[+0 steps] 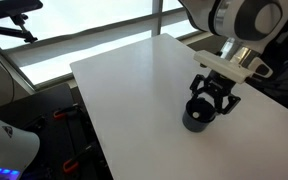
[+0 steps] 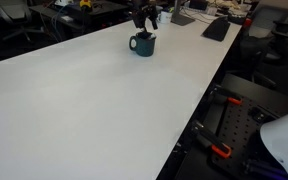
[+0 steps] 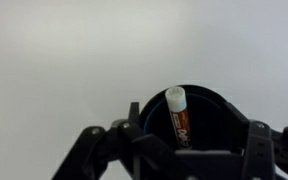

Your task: Remove the marker from the cup and put it on the table

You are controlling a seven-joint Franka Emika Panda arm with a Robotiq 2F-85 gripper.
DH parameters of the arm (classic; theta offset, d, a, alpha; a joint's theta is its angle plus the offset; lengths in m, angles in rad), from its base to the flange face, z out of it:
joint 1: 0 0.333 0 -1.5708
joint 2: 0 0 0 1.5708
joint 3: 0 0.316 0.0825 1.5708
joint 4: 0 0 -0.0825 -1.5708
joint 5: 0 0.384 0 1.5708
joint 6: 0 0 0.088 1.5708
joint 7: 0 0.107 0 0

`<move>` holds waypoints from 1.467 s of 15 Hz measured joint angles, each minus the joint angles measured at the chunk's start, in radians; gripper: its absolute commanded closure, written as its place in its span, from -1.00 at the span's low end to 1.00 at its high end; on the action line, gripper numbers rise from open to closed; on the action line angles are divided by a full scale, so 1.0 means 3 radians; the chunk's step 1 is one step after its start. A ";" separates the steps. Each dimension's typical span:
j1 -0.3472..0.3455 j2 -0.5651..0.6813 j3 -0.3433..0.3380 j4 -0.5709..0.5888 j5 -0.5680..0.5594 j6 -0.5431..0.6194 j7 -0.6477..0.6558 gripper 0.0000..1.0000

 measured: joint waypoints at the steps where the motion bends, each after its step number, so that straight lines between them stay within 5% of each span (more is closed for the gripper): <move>1: 0.0002 0.0024 0.0006 0.0000 -0.0004 0.0003 -0.0002 -0.63; 8: 0.0036 0.0082 0.0026 -0.0017 -0.0122 0.0026 -0.0099 -0.39; 10: 0.0045 0.0082 0.0026 -0.0020 -0.0136 0.0026 -0.0138 0.04; 17: 0.0048 0.0082 0.0031 -0.0050 -0.0140 0.0026 -0.0264 1.00; 22: 0.0044 0.0068 0.0033 -0.0061 -0.0140 0.0027 -0.0401 0.90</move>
